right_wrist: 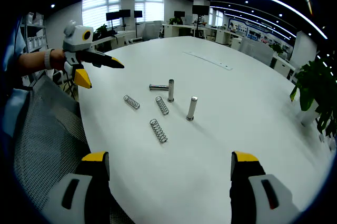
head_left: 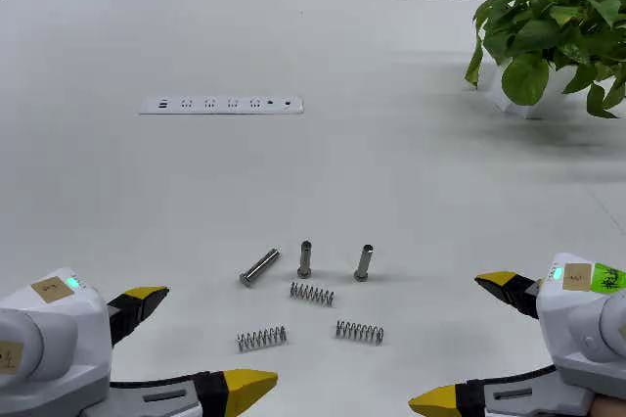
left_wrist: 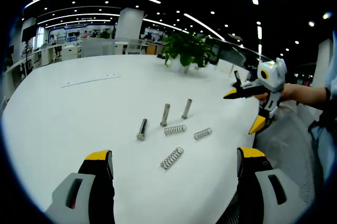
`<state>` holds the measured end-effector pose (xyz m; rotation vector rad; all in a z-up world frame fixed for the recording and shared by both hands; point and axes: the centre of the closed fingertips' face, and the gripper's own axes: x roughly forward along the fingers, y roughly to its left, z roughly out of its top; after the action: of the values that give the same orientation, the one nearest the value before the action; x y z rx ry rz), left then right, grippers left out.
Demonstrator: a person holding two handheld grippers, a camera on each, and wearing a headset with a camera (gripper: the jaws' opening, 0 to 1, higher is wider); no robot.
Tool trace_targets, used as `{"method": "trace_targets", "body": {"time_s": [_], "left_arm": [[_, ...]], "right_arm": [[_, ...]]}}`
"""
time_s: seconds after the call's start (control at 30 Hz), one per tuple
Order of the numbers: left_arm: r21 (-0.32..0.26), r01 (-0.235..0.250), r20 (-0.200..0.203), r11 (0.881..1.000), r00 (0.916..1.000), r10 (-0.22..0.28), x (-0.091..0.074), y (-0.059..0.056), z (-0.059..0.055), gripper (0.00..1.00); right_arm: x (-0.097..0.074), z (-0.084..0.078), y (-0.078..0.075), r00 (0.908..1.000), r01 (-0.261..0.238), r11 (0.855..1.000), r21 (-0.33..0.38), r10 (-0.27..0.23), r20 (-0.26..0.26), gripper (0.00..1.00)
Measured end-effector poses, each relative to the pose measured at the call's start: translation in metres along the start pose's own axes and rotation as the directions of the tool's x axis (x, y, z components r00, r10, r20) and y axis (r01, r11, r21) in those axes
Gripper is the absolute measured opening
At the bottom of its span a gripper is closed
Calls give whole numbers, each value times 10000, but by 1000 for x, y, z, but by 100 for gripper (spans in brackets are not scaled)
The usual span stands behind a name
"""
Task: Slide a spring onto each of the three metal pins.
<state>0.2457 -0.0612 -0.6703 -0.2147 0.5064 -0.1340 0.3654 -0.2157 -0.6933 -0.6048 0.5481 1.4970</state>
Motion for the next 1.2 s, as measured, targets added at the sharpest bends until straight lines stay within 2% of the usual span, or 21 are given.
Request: {"method": "trace_targets", "body": {"time_s": [0.67, 0.97, 1.2], "left_arm": [[111, -46, -62, 9999, 10000, 47, -1, 6, -1, 100], [-184, -36, 48, 9998, 10000, 37, 0, 9, 1, 100], [-20, 7, -106, 10000, 9999, -7, 2, 11, 3, 99]], "right_arm": [[3, -2, 2, 10000, -69, 10000, 38, 69, 14, 97], [4, -1, 4, 9999, -97, 9999, 84, 96, 38, 97], [6, -3, 6, 9999, -135, 9998, 150, 134, 39, 97]]}}
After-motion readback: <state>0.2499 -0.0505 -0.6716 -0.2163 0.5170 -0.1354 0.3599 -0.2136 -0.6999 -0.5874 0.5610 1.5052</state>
